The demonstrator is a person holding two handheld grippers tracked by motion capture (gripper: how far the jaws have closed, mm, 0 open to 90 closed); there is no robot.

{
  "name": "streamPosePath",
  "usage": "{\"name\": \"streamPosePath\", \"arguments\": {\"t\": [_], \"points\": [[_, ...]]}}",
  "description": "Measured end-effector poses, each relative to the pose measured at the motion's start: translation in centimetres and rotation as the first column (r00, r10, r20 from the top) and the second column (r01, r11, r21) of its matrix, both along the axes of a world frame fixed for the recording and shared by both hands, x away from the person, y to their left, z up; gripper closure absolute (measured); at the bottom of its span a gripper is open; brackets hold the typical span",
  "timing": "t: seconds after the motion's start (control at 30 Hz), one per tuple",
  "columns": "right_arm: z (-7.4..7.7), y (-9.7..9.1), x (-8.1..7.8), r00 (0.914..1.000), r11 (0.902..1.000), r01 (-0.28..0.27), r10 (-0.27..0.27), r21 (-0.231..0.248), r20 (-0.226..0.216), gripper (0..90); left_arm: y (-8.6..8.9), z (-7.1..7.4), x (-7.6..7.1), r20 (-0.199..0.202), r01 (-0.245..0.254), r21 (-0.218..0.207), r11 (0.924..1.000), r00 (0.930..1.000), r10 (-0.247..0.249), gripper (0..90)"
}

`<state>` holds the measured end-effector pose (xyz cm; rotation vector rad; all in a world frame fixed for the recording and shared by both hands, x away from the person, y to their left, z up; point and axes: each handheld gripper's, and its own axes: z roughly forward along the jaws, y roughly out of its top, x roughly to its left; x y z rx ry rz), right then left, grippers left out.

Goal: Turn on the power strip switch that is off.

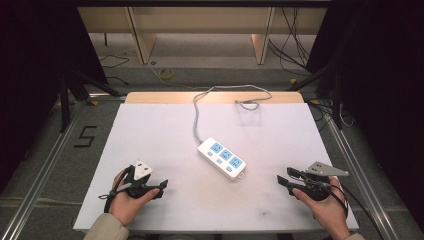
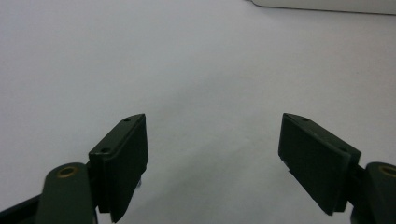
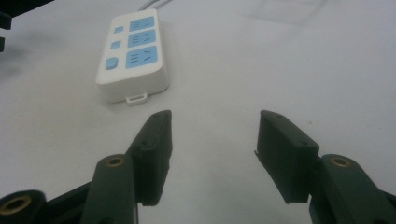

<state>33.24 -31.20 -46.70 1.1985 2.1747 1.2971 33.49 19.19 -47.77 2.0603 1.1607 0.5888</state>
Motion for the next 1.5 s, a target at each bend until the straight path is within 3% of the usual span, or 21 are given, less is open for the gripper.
{"name": "streamPosePath", "arguments": {"t": [0.17, 0.27, 0.3, 0.33, 0.6, 1.5], "points": [[0.2, 0.1, -0.1, 1.0000, 0.9999, -0.006, 0.006, -0.015, 0.001, 51.5, 0.1, 0.0, -0.1, 0.003, -0.001, 0.003, 1.0000, 1.0000, 0.001, 24.2], [0.5, 0.2, -0.2, 0.9997, 0.9990, 0.000, 0.001, -0.045, 0.023, 64.5, 0.1, 0.0, -0.1, 0.006, -0.002, 0.002, 1.0000, 1.0000, 0.002, 24.3], [0.5, 0.2, -0.2, 0.9997, 0.9990, 0.000, 0.001, -0.045, 0.023, 64.5, 0.1, 0.1, -0.2, 0.004, -0.003, -0.001, 1.0000, 1.0000, 0.003, 24.3], [0.8, 0.1, -0.3, 0.9995, 0.9982, 0.004, -0.002, -0.059, 0.031, 73.1, 0.1, 0.1, -0.1, 0.005, -0.004, -0.004, 1.0000, 1.0000, 0.004, 24.2], [1.6, 0.0, -0.1, 0.9996, 0.9942, 0.012, -0.010, -0.107, 0.026, 90.0, 0.2, 0.0, 0.0, 0.002, -0.011, -0.002, 0.9999, 0.9999, 0.011, 24.5], [2.8, 1.2, 0.6, 0.9981, 0.9848, -0.042, 0.034, -0.168, -0.051, 90.0, 0.1, -0.1, 0.1, 0.002, -0.010, 0.005, 0.9999, 0.9999, 0.010, 24.7]]}}
